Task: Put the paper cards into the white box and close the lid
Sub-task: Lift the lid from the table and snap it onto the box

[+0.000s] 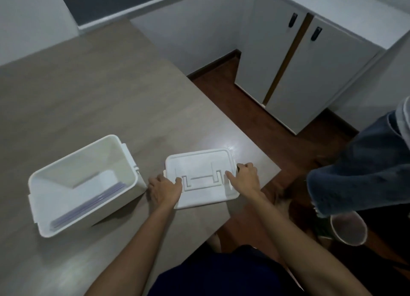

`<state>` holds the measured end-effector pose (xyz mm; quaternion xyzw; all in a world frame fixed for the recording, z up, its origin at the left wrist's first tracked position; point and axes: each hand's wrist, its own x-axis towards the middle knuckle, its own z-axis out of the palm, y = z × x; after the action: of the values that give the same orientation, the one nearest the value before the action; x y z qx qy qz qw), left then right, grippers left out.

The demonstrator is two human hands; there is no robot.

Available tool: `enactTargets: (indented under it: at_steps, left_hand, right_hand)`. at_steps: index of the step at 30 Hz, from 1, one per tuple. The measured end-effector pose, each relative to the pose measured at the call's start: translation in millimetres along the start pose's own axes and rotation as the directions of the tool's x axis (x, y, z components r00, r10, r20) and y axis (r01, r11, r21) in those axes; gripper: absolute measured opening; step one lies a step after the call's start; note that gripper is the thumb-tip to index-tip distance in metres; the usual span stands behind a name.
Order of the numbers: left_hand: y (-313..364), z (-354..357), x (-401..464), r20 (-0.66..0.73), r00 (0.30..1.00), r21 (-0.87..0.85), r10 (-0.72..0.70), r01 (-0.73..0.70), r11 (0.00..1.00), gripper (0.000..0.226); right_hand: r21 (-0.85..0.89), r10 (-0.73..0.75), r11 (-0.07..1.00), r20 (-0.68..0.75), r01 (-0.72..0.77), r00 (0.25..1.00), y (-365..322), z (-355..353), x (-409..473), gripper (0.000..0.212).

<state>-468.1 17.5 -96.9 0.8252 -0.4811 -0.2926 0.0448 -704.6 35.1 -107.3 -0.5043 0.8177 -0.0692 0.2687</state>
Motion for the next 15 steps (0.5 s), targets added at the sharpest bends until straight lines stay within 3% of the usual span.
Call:
enactTargets:
  at_steps: [7, 11, 15]
  left_hand:
    - [19.6, 0.6, 1.2, 0.004, 1.000, -0.137, -0.018, 0.018, 0.990, 0.059]
    - [46.3, -18.7, -4.0, -0.102, 0.987, -0.195, 0.122, -0.140, 0.971, 0.059]
    - [70.8, -54.0, -13.2, -0.292, 0.915, -0.266, 0.280, -0.359, 0.895, 0.057]
  right_hand:
    - [0.218, 0.091, 0.972, 0.001, -0.089, 0.996, 1.2, 0.8, 12.2, 0.058]
    - [0.406, 0.207, 0.901, -0.100, -0.150, 0.973, -2.2, -12.5, 17.8, 0.062]
    - [0.601, 0.267, 0.791, -0.172, -0.114, 0.948, -28.0, -37.5, 18.7, 0.053]
